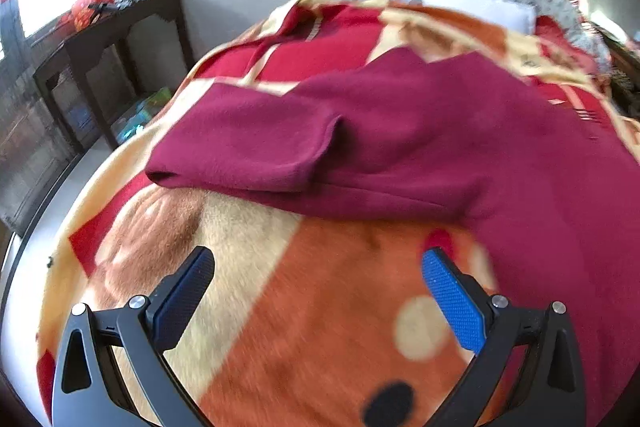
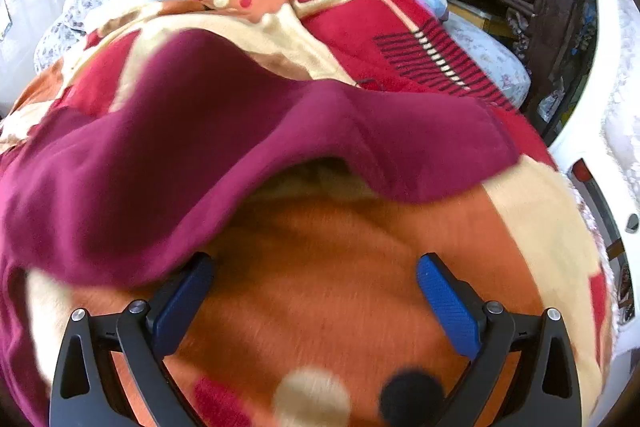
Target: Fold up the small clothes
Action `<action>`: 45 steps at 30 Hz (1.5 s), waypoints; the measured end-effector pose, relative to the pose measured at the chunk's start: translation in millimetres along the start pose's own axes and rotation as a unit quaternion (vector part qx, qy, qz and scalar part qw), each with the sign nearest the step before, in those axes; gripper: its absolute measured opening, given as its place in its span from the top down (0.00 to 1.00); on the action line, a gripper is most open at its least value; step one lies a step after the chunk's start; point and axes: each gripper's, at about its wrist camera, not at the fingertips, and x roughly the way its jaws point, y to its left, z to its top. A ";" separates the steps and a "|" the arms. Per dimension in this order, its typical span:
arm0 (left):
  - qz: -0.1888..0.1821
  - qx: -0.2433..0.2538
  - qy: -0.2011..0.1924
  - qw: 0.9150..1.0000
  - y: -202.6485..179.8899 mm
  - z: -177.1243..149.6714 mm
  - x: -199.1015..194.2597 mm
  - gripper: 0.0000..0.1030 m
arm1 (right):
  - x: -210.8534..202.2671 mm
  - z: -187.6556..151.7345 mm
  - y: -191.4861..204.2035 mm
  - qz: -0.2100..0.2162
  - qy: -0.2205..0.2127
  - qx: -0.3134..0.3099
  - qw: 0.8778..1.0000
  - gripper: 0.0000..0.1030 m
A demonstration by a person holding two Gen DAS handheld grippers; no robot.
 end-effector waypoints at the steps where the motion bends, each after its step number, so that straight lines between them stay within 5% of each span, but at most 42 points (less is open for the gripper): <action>1: -0.004 0.005 -0.005 1.000 -2.6 -3.2 -8.1 0.00 | -14.1 -6.4 3.6 0.003 -0.013 -0.002 1.000 0.00; 12: -0.037 0.037 -0.044 0.998 -38.5 -17.5 -70.8 0.00 | -157.7 -43.1 79.5 0.072 -0.081 -0.036 0.993 0.00; 21: -0.056 0.055 -0.069 0.995 -60.7 -14.1 -108.3 0.00 | -228.6 -54.2 163.3 0.154 -0.108 -0.084 0.979 0.00; 33: -0.068 0.053 -0.080 0.993 -75.7 -3.3 -120.0 0.00 | -211.3 -49.5 265.2 0.152 -0.108 -0.142 0.972 0.00; 45: -0.060 0.045 -0.069 0.995 -78.6 10.8 -92.6 0.00 | -176.0 -34.6 306.6 0.134 -0.134 -0.155 0.969 0.00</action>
